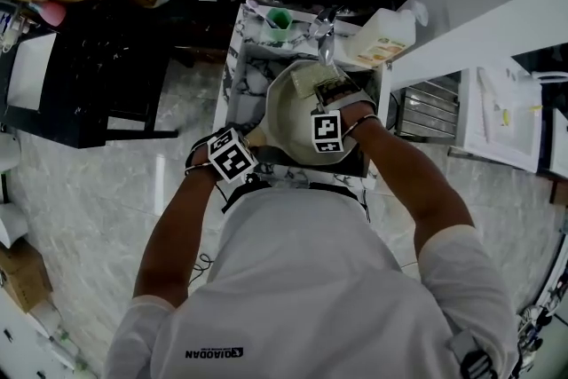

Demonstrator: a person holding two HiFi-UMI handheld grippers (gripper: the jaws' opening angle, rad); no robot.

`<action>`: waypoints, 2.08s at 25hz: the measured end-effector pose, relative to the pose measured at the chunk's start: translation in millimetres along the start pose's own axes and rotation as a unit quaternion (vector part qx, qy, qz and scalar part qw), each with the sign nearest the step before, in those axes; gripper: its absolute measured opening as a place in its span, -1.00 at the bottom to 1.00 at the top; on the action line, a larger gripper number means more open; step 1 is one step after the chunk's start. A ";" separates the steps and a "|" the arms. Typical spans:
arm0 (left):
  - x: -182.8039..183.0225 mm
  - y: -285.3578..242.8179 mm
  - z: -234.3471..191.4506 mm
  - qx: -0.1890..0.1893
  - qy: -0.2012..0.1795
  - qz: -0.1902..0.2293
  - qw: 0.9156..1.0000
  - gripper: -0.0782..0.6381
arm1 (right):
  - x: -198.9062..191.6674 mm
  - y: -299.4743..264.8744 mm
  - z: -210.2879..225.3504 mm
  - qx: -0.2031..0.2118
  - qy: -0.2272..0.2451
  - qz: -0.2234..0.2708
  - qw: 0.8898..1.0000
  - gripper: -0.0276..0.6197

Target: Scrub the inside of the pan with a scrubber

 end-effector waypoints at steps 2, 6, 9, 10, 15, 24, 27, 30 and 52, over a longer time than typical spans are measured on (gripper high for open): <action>-0.3 -0.5 0.2 0.001 0.000 0.000 1.000 -0.27 | 0.9 -14.2 2.4 -0.001 0.044 -0.012 0.999 -0.73; -1.5 -0.8 -1.6 -0.002 0.001 -0.001 1.000 -0.27 | -4.4 -41.9 8.5 0.016 0.073 -0.020 0.997 -0.73; -2.1 -1.9 -1.9 0.001 0.000 -0.001 1.000 -0.27 | -8.8 -57.3 13.4 0.021 0.076 -0.021 0.997 -0.73; -1.6 -1.3 -2.1 0.001 0.000 -0.001 1.000 -0.27 | -9.1 -60.8 14.7 0.021 0.079 -0.021 0.996 -0.73; 5.2 5.4 -4.4 0.006 -0.001 0.007 1.000 -0.27 | -9.7 -73.7 22.7 0.030 0.077 -0.023 0.996 -0.73; 5.3 3.6 -4.9 0.002 0.004 0.004 1.000 -0.27 | -14.2 -88.4 21.4 0.060 0.048 -0.034 0.996 -0.73; 5.7 4.1 -4.4 0.002 0.004 0.003 1.000 -0.27 | -18.9 -92.2 14.4 0.084 0.026 -0.052 0.995 -0.73; 4.9 4.4 -5.2 0.002 0.004 0.002 1.000 -0.27 | -22.9 -95.5 9.1 0.103 -0.002 -0.067 0.992 -0.73; -0.7 -2.4 -5.0 -0.006 0.006 -0.002 1.000 -0.27 | -41.9 -94.8 -36.5 0.269 -0.202 -0.157 0.928 -0.73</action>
Point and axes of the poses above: the fingertips, and each gripper's own axes: y backward along the fingers, z to its right, x out of its top, the point moved 10 cm from there along y, backward along the fingers, and after that the axes turned 14 degrees about x, right-handed, at the moved point
